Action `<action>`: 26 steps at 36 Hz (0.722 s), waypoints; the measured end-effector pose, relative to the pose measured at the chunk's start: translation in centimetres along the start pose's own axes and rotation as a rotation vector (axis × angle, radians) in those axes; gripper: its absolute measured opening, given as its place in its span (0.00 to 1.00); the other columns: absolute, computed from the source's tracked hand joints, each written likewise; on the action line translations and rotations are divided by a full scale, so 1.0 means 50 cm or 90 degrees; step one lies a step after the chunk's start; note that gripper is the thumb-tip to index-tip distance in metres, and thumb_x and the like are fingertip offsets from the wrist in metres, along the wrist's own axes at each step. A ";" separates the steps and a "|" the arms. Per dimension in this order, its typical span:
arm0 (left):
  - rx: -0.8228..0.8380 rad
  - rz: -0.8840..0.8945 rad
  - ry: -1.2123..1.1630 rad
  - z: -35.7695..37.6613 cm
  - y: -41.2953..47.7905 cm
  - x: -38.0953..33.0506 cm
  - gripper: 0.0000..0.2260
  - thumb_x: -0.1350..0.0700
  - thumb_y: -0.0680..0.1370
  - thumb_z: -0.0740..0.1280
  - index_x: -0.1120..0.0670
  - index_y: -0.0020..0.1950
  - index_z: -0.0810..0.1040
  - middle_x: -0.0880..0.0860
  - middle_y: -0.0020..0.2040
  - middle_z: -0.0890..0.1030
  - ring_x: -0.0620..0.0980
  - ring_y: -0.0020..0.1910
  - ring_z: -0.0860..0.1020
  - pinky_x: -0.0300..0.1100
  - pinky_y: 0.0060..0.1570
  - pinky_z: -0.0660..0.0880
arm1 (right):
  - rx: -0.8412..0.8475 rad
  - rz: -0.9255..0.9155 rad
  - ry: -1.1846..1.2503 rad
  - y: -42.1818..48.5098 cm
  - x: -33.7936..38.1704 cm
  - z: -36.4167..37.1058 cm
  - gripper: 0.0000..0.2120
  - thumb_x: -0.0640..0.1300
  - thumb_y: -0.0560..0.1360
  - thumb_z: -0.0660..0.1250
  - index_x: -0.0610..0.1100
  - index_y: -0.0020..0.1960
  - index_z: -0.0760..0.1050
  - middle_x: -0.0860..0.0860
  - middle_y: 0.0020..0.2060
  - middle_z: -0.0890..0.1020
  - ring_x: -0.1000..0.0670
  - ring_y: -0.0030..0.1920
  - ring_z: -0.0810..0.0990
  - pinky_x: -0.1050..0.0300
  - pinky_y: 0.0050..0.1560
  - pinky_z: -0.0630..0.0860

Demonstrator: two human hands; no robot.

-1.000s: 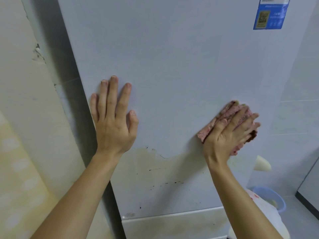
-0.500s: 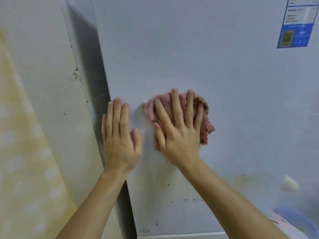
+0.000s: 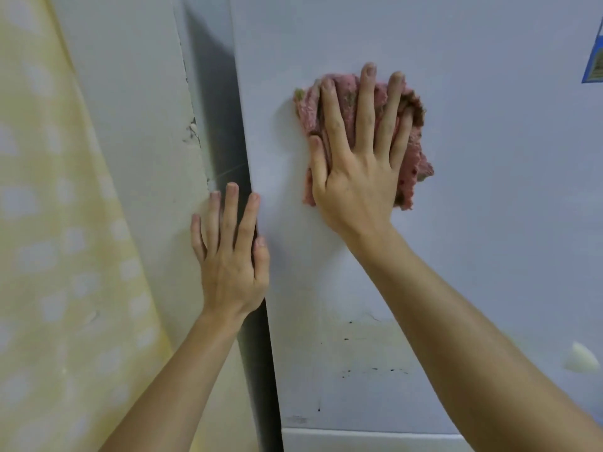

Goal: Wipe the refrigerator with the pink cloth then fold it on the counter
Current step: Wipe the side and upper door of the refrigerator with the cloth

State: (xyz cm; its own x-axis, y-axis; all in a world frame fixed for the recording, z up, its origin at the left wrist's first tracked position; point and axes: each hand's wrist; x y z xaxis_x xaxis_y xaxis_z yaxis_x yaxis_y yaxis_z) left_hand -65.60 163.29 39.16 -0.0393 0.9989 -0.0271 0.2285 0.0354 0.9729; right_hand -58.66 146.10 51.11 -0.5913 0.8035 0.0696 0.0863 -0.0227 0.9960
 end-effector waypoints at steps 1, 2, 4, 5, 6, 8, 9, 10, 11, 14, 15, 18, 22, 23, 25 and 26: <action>0.001 0.007 0.004 0.000 -0.002 0.006 0.27 0.54 0.85 0.56 0.51 0.85 0.60 0.54 0.85 0.56 0.59 0.85 0.56 0.64 0.82 0.49 | -0.006 0.007 -0.002 -0.004 0.008 0.002 0.24 0.53 0.88 0.54 0.50 0.82 0.65 0.40 0.81 0.64 0.32 0.82 0.58 0.34 0.82 0.53; 0.003 0.010 0.008 0.002 -0.004 0.011 0.27 0.54 0.85 0.56 0.50 0.85 0.59 0.54 0.85 0.56 0.59 0.85 0.55 0.64 0.82 0.49 | -0.008 0.005 -0.002 -0.015 0.012 0.003 0.23 0.53 0.88 0.54 0.50 0.82 0.65 0.40 0.81 0.64 0.33 0.82 0.59 0.34 0.82 0.54; 0.009 0.001 0.010 0.006 -0.011 0.017 0.27 0.53 0.85 0.55 0.49 0.85 0.57 0.54 0.86 0.55 0.58 0.85 0.55 0.66 0.81 0.48 | 0.008 -0.028 0.014 -0.061 0.018 0.005 0.23 0.52 0.88 0.56 0.49 0.82 0.66 0.40 0.81 0.64 0.33 0.82 0.58 0.35 0.82 0.55; 0.013 -0.005 0.009 0.008 -0.015 0.019 0.26 0.53 0.86 0.54 0.49 0.85 0.57 0.53 0.86 0.55 0.58 0.85 0.54 0.67 0.81 0.48 | 0.030 -0.056 0.028 -0.098 0.021 0.006 0.24 0.51 0.87 0.57 0.49 0.82 0.66 0.41 0.81 0.64 0.34 0.82 0.57 0.36 0.82 0.55; 0.017 -0.009 0.008 0.010 -0.019 0.022 0.26 0.52 0.86 0.54 0.49 0.85 0.56 0.53 0.86 0.54 0.57 0.85 0.53 0.67 0.81 0.48 | 0.062 -0.088 0.040 -0.146 0.022 0.006 0.24 0.51 0.87 0.57 0.49 0.82 0.66 0.42 0.82 0.63 0.35 0.83 0.55 0.36 0.82 0.54; 0.020 -0.014 0.010 0.012 -0.027 0.030 0.26 0.52 0.86 0.54 0.49 0.86 0.55 0.54 0.86 0.54 0.56 0.86 0.52 0.67 0.81 0.47 | 0.144 -0.151 0.049 -0.258 0.015 0.004 0.25 0.52 0.87 0.58 0.50 0.82 0.64 0.44 0.83 0.60 0.38 0.84 0.51 0.37 0.83 0.51; 0.021 -0.019 0.011 0.013 -0.032 0.035 0.26 0.52 0.86 0.54 0.49 0.86 0.55 0.55 0.86 0.54 0.57 0.86 0.52 0.67 0.81 0.47 | 0.181 -0.184 0.041 -0.313 0.005 0.001 0.25 0.54 0.87 0.58 0.51 0.83 0.64 0.45 0.83 0.59 0.39 0.85 0.50 0.37 0.84 0.49; 0.022 -0.025 0.013 0.013 -0.038 0.040 0.27 0.52 0.86 0.54 0.50 0.86 0.55 0.57 0.86 0.54 0.58 0.86 0.52 0.66 0.81 0.47 | 0.213 -0.217 0.026 -0.359 -0.007 -0.002 0.26 0.54 0.86 0.59 0.52 0.83 0.63 0.46 0.84 0.57 0.40 0.85 0.49 0.38 0.84 0.47; 0.023 -0.030 0.014 0.015 -0.043 0.047 0.27 0.52 0.86 0.54 0.50 0.86 0.55 0.58 0.86 0.55 0.59 0.85 0.52 0.65 0.82 0.48 | 0.237 -0.246 0.010 -0.393 -0.020 -0.005 0.27 0.55 0.86 0.60 0.54 0.83 0.62 0.47 0.85 0.54 0.41 0.85 0.49 0.39 0.84 0.46; 0.031 -0.018 0.008 0.020 -0.059 0.063 0.28 0.54 0.85 0.56 0.53 0.86 0.55 0.60 0.86 0.54 0.60 0.85 0.51 0.64 0.82 0.49 | 0.259 -0.263 -0.003 -0.418 -0.038 -0.010 0.29 0.54 0.85 0.61 0.57 0.84 0.58 0.49 0.86 0.50 0.43 0.85 0.48 0.41 0.84 0.44; 0.033 -0.012 0.005 0.022 -0.062 0.069 0.28 0.54 0.85 0.57 0.54 0.86 0.55 0.60 0.85 0.54 0.59 0.85 0.50 0.64 0.82 0.50 | 0.259 -0.255 0.001 -0.412 -0.034 -0.009 0.30 0.53 0.85 0.61 0.57 0.84 0.57 0.49 0.86 0.50 0.43 0.85 0.47 0.42 0.84 0.43; 0.020 -0.011 -0.010 0.028 -0.064 0.072 0.29 0.56 0.84 0.58 0.55 0.85 0.55 0.58 0.85 0.53 0.58 0.86 0.49 0.64 0.82 0.50 | 0.244 -0.218 0.006 -0.372 -0.012 -0.007 0.29 0.52 0.85 0.57 0.55 0.84 0.56 0.49 0.85 0.52 0.43 0.85 0.44 0.42 0.84 0.41; 0.009 -0.008 -0.012 0.040 -0.066 0.077 0.33 0.57 0.83 0.61 0.53 0.86 0.52 0.58 0.85 0.52 0.57 0.86 0.48 0.64 0.82 0.48 | 0.159 -0.127 0.034 -0.233 0.041 0.012 0.26 0.52 0.87 0.58 0.48 0.83 0.63 0.42 0.84 0.57 0.37 0.84 0.51 0.39 0.84 0.44; 0.006 -0.005 -0.012 0.042 -0.067 0.079 0.32 0.57 0.83 0.61 0.53 0.86 0.52 0.58 0.85 0.53 0.57 0.86 0.47 0.63 0.82 0.48 | 0.130 -0.115 0.037 -0.187 0.056 0.017 0.25 0.52 0.88 0.57 0.47 0.83 0.64 0.40 0.83 0.59 0.35 0.83 0.54 0.39 0.83 0.46; -0.003 -0.005 -0.020 0.047 -0.068 0.081 0.32 0.58 0.83 0.61 0.55 0.85 0.54 0.59 0.84 0.54 0.56 0.86 0.47 0.63 0.82 0.47 | 0.083 -0.096 0.040 -0.105 0.084 0.024 0.24 0.53 0.88 0.55 0.47 0.83 0.64 0.39 0.82 0.62 0.33 0.82 0.58 0.38 0.83 0.49; -0.011 -0.007 -0.025 0.049 -0.068 0.081 0.32 0.59 0.82 0.61 0.56 0.85 0.54 0.59 0.84 0.54 0.56 0.86 0.47 0.62 0.82 0.47 | 0.067 -0.085 0.041 -0.077 0.094 0.028 0.24 0.54 0.88 0.55 0.48 0.83 0.64 0.40 0.82 0.63 0.34 0.82 0.58 0.38 0.83 0.49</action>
State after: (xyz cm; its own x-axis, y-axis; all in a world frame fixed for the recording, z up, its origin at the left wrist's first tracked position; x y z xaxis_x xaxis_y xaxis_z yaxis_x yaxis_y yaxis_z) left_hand -64.18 167.27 35.16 -0.0041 0.9989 -0.0467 0.2114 0.0465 0.9763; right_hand -60.66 150.80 47.51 -0.6526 0.7556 -0.0563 0.0846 0.1465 0.9856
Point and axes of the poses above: each hand's wrist, its own y-axis towards the middle knuckle, its own z-axis out of the palm, x = y × z
